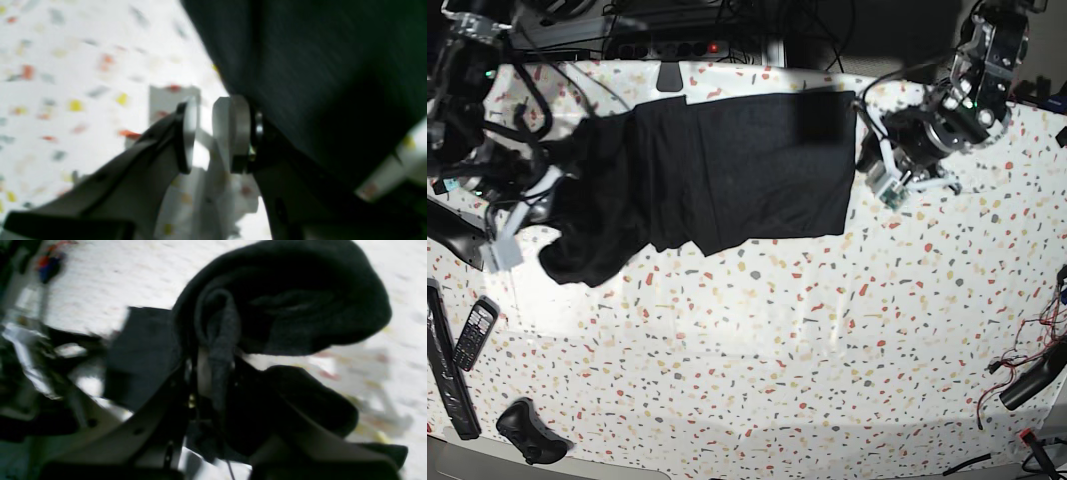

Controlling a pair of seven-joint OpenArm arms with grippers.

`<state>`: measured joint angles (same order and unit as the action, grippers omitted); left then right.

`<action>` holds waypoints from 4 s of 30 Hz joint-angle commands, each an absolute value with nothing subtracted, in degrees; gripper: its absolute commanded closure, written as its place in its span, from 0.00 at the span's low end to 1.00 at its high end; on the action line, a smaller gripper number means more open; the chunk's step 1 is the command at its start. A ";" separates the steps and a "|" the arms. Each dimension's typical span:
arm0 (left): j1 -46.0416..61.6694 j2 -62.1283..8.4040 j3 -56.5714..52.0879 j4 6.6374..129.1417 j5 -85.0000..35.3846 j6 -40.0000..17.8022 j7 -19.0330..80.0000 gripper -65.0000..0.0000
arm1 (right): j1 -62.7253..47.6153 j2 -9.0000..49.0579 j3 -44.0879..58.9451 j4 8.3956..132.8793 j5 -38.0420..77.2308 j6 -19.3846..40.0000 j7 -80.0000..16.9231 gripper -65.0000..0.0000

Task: Fold the T-shirt properly
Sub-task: 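Grasp the shirt end near the right gripper and lift it, then fold the held end with the right gripper over onto the left-folded half, then release the right gripper and flatten the folded stack with the left gripper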

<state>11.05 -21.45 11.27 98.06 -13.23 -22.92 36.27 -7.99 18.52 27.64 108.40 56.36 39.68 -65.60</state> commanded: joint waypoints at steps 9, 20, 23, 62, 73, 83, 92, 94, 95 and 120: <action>12.36 -21.54 10.98 98.98 -13.61 -22.72 34.26 0.75 | -6.48 6.07 17.67 111.59 57.56 40.00 -63.88 1.00; 12.38 -20.67 10.98 98.98 -13.52 -22.72 34.26 0.75 | -6.35 -6.79 -1.48 109.91 32.23 38.30 -53.56 1.00; 12.36 -20.69 10.98 98.98 -13.52 -22.72 34.26 0.75 | -6.35 -8.88 -4.60 108.01 28.77 37.45 -51.42 1.00; 12.34 -20.78 5.67 117.10 -22.61 -24.43 36.27 0.75 | 5.67 -0.23 8.91 102.04 36.27 37.28 -59.94 0.62; 9.02 -19.79 22.61 116.77 -6.09 -23.31 32.01 0.69 | 3.57 10.81 24.05 102.04 41.43 37.23 -62.11 0.62; 3.33 -11.33 24.86 107.79 -3.73 -23.18 32.75 0.68 | 0.10 11.79 26.02 102.04 42.63 37.23 -64.05 0.62; 1.56 -11.53 24.88 103.53 -3.03 -29.10 38.44 0.68 | 0.12 12.23 26.02 102.02 42.65 37.23 -63.92 0.62; 1.56 -11.86 24.88 103.04 -3.25 -30.30 38.87 0.69 | 0.14 12.25 26.02 102.04 42.63 37.23 -63.92 0.62; 1.56 -12.14 24.88 103.04 -3.51 -30.68 39.07 0.69 | 0.12 12.25 26.02 102.04 42.63 37.23 -63.92 0.62; 6.48 -26.85 24.73 109.75 -10.52 -24.32 42.04 1.00 | 0.14 12.23 26.02 102.02 42.65 37.23 -63.88 0.62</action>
<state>6.87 -26.79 24.91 108.60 -10.20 -24.32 42.94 -0.80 11.60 25.82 101.08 41.54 36.86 -65.01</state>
